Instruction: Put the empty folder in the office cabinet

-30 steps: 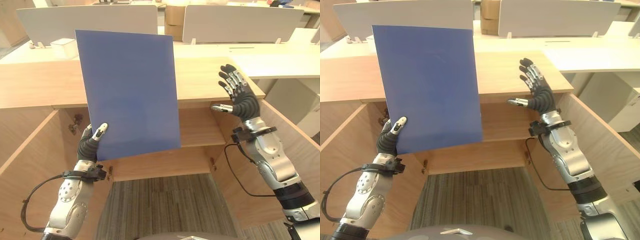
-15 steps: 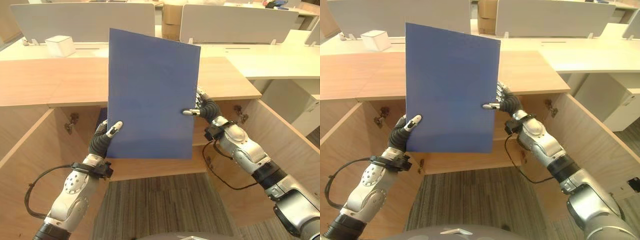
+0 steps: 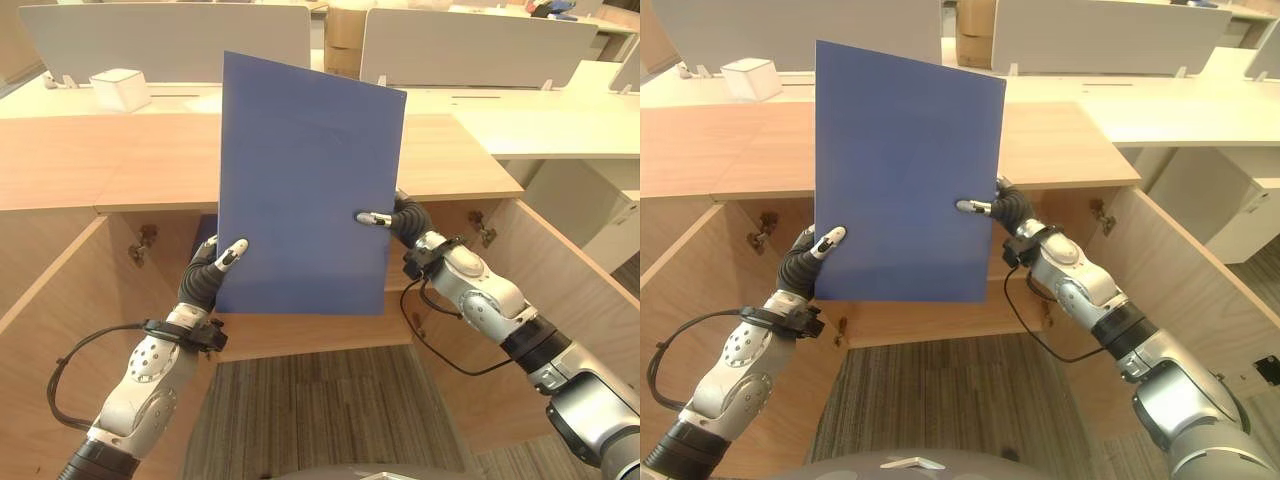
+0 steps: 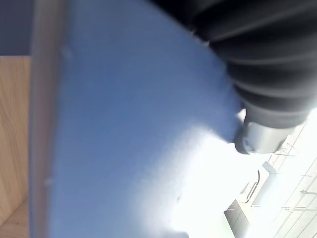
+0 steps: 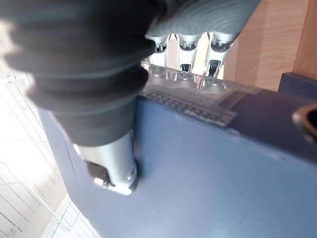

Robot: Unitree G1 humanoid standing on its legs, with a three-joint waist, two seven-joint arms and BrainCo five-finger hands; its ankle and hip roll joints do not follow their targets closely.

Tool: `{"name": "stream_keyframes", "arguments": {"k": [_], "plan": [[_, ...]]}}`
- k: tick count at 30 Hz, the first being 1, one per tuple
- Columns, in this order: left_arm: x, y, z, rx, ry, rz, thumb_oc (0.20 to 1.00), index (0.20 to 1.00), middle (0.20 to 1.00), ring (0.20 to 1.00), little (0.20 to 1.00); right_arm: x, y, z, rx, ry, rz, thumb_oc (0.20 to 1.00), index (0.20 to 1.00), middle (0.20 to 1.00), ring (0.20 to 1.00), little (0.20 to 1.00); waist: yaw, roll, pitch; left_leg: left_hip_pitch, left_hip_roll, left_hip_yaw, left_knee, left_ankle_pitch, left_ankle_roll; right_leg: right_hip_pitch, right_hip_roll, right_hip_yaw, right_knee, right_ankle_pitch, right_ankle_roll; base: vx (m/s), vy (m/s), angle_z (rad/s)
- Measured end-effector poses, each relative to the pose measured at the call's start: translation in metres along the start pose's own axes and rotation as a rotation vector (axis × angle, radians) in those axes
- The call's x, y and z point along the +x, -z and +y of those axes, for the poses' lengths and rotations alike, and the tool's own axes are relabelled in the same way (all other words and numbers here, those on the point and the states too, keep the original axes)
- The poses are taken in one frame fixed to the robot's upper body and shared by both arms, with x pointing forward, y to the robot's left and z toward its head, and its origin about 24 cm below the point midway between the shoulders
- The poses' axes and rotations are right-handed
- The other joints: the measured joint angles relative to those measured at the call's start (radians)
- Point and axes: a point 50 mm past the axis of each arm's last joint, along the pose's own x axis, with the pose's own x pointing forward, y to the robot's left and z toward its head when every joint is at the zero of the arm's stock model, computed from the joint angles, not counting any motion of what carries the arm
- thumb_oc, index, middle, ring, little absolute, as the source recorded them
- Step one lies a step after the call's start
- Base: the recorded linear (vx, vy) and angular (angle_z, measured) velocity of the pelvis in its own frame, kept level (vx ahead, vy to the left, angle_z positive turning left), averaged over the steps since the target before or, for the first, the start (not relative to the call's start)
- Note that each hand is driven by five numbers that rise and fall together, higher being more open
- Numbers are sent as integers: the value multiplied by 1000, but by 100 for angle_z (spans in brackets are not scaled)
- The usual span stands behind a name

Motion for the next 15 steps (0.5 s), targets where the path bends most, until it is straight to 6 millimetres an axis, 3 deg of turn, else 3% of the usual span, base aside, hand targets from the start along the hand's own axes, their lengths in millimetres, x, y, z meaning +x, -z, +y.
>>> {"name": "stream_keyframes", "arguments": {"k": [7, 9, 11, 14, 15], "plan": [[1, 0, 0, -2, -7, -9, 200, 200, 200, 200, 200, 1, 1, 2, -2, -5, -3, 200, 200, 200, 200, 200, 0, 5, 3, 0, 0, 0, 0, 0, 0, 0, 0, 0, 0, 0, 0, 0, 0, 0], [0, 3, -1, -10, -11, -13, 533, 533, 533, 533, 533, -7, 3, 2, -43, 19, -26, 200, 200, 200, 200, 200, 6, 12, 8, -1, 0, -1, 0, 0, 0, 1, -1, -1, 0, 0, 0, 5, -1, 2], [-2, 10, -8, -35, -18, -27, 1000, 1000, 1000, 1000, 1000, -23, 9, 7, -85, 59, -87, 200, 200, 200, 200, 200, 17, 15, 10, -2, -1, -5, 0, -1, 1, 2, -2, -5, 0, -1, 0, 15, -1, 5], [-5, 14, -7, -61, -60, -25, 1000, 1000, 1000, 1000, 1000, -28, 12, 5, -154, 87, -69, 200, 200, 200, 200, 200, 15, 28, 18, -4, -1, -8, 0, 0, 1, 2, -2, -7, 0, -1, -1, 5, -1, 3], [-5, 13, -4, -75, -100, -54, 1000, 1000, 1000, 1000, 1000, -40, 12, -2, -221, 132, -83, 200, 200, 200, 200, 200, 21, 35, 20, -5, -1, -16, 0, 0, 1, 6, -2, -16, 0, -1, -1, 18, -2, 14]]}}
